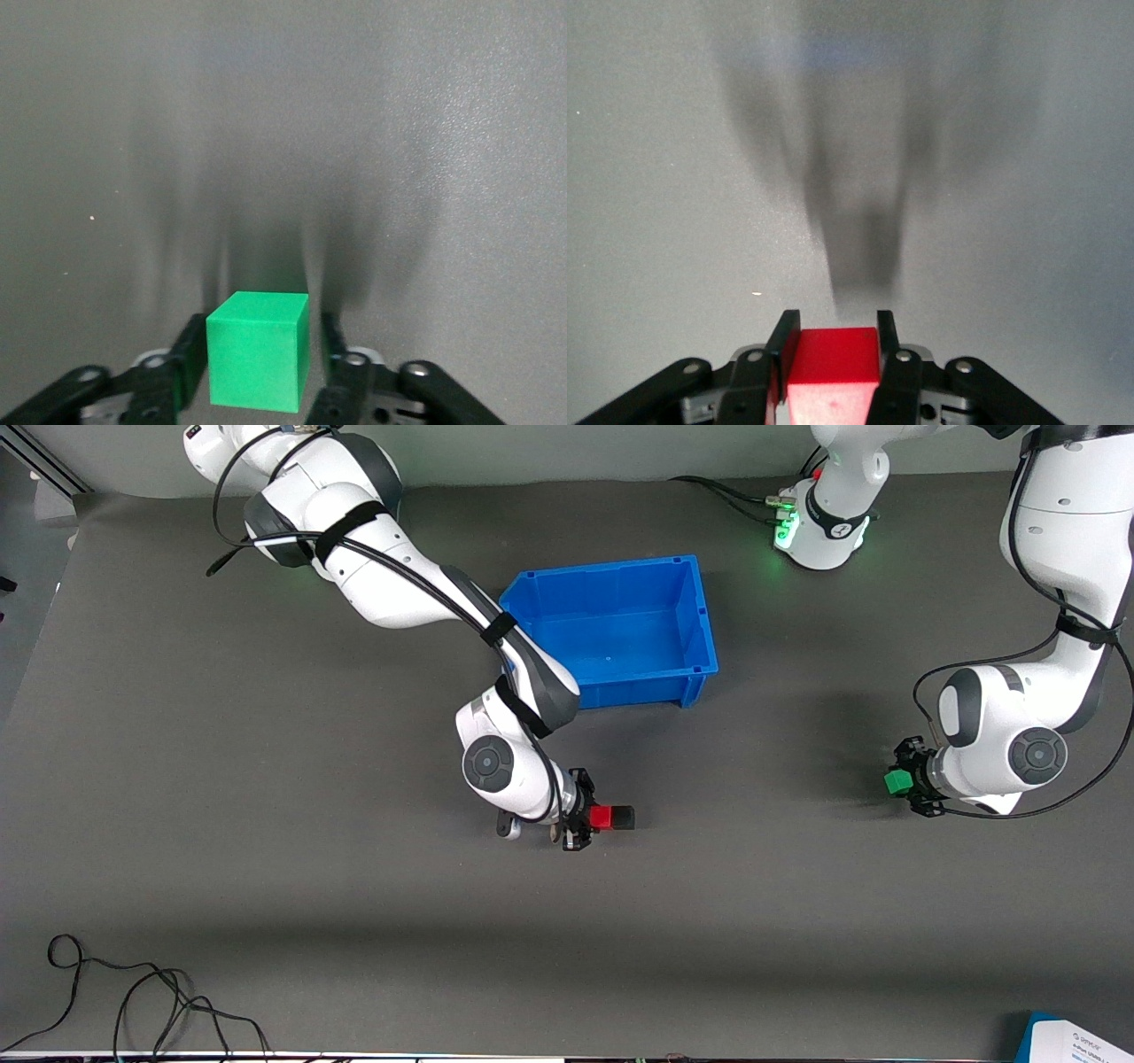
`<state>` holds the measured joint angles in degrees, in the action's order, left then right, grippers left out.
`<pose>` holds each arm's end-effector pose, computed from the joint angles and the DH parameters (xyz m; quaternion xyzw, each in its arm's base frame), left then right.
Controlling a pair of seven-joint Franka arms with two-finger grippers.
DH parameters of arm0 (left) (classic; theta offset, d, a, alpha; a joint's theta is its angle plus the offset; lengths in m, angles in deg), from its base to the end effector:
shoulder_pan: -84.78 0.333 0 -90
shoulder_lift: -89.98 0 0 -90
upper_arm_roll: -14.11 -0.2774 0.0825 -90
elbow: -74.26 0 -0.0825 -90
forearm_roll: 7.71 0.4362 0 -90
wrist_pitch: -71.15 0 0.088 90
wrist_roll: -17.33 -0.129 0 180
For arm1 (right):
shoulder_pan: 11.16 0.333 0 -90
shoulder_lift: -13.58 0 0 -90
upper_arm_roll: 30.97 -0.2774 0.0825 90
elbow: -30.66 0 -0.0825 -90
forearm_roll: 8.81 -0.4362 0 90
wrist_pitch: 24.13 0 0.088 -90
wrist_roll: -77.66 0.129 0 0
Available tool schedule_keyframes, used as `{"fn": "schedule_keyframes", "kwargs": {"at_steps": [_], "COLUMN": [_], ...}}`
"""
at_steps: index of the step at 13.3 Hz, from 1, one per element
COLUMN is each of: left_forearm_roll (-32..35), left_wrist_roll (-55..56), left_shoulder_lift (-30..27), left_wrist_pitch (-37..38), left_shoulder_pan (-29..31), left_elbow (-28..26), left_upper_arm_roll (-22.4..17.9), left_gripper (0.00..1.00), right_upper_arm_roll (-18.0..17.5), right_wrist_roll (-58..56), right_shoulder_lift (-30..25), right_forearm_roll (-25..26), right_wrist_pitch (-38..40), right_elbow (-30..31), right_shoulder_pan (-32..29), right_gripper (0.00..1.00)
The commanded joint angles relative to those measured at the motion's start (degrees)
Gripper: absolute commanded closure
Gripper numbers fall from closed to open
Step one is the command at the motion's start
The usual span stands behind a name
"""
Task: Attach green and red cubes to black cube
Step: 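Carry the green cube with the left gripper against the black cube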
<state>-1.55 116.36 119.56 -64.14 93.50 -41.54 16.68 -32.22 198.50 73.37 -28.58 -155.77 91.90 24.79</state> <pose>0.5852 0.0639 0.0793 -0.6359 -0.7665 0.0434 0.0791 0.6398 0.4953 0.1388 -0.6577 0.7332 0.1270 0.1173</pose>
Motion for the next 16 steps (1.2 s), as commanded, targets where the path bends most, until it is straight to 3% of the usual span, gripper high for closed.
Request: {"fn": "schedule_keyframes", "kwargs": {"at_steps": [1, 3, 4, 6, 10, 16], "left_forearm_roll": [2.6, 3.1, 3.2, 3.2, 3.2, 2.5], "left_wrist_roll": [1.8, 1.8, 1.8, 1.9, 4.7, 10.6], "left_shoulder_lift": [0.6, 1.3, 1.2, 0.9, 0.3, -0.4], "left_wrist_pitch": [-1.6, -2.3, -2.2, -2.1, -1.3, 7.8], "left_shoulder_pan": [-0.1, 0.1, 0.2, 0.2, -0.9, -11.6], "left_elbow": [-0.4, -0.5, -0.5, -0.6, 0.7, 10.2], "left_upper_arm_roll": [-0.4, -0.4, -0.4, -0.4, -0.2, 0.4], "left_gripper": [0.26, 0.3, 0.44, 0.99, 1.0, 1.0], "right_upper_arm_roll": [0.5, 0.4, -0.3, -0.4, -2.4, -3.0], "right_wrist_roll": [1.1, 1.1, 1.3, 2.3, 4.7, 5.3], "right_shoulder_lift": [0.9, 0.8, 0.9, 1.1, 1.2, 0.9], "right_forearm_roll": [-1.1, -1.1, -1.1, -1.1, -1.1, -1.1], "right_wrist_pitch": [0.2, 0.3, 0.2, -0.1, -4.3, -6.1], "right_elbow": [-2.4, -2.6, -3.4, -3.7, -3.7, -3.6], "right_shoulder_pan": [0.6, 0.6, 0.5, 0.6, 0.6, 1.1], "right_gripper": [0.82, 0.82, 0.82, 0.82, 0.82, 0.82]}}
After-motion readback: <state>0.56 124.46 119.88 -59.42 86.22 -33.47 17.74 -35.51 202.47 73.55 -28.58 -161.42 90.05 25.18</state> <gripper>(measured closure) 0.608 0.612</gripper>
